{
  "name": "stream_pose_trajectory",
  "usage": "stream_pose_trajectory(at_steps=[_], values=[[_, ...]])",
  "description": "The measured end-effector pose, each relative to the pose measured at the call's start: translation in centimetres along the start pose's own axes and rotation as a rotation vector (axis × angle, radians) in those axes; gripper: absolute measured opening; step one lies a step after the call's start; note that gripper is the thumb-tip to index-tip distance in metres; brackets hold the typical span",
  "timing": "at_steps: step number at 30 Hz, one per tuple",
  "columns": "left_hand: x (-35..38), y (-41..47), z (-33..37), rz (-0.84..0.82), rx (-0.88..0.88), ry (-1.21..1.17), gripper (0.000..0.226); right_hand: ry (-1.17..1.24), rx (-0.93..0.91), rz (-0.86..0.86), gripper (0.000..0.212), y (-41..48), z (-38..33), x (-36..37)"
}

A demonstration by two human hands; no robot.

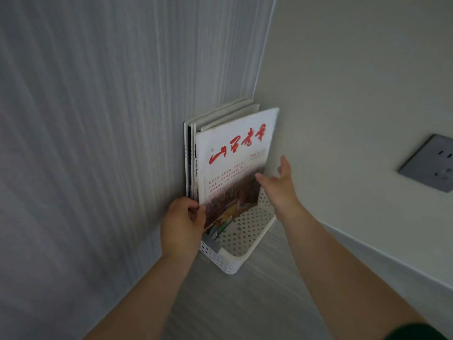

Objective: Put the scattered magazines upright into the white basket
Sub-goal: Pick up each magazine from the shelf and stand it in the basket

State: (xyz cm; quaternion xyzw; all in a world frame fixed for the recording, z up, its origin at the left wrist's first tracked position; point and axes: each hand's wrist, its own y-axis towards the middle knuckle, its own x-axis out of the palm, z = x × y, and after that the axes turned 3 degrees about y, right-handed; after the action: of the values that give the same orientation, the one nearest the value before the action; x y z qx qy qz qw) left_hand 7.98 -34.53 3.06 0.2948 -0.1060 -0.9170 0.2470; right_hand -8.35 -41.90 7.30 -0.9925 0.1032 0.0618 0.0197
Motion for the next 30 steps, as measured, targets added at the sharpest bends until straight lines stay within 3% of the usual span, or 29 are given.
stream_pose_trajectory(at_steps=[5,11,24,30], values=[[0.4,0.0,0.1,0.005,-0.041,-0.091,0.013,-0.044,0.088,-0.319,0.073,-0.6,0.5,2.6],[0.6,0.5,-0.6,0.002,-0.021,-0.074,0.012,-0.060,0.100,-0.416,0.073,-0.8,0.5,5.0],[-0.1,-0.7,-0.8,-0.065,-0.033,-0.126,0.005,-0.132,0.004,-0.356,0.071,-2.2,0.8,3.9],[-1.1,-5.5,1.7,-0.183,0.013,-0.141,0.010,-0.196,-0.007,-0.172,0.041,-5.1,2.1,-0.5]])
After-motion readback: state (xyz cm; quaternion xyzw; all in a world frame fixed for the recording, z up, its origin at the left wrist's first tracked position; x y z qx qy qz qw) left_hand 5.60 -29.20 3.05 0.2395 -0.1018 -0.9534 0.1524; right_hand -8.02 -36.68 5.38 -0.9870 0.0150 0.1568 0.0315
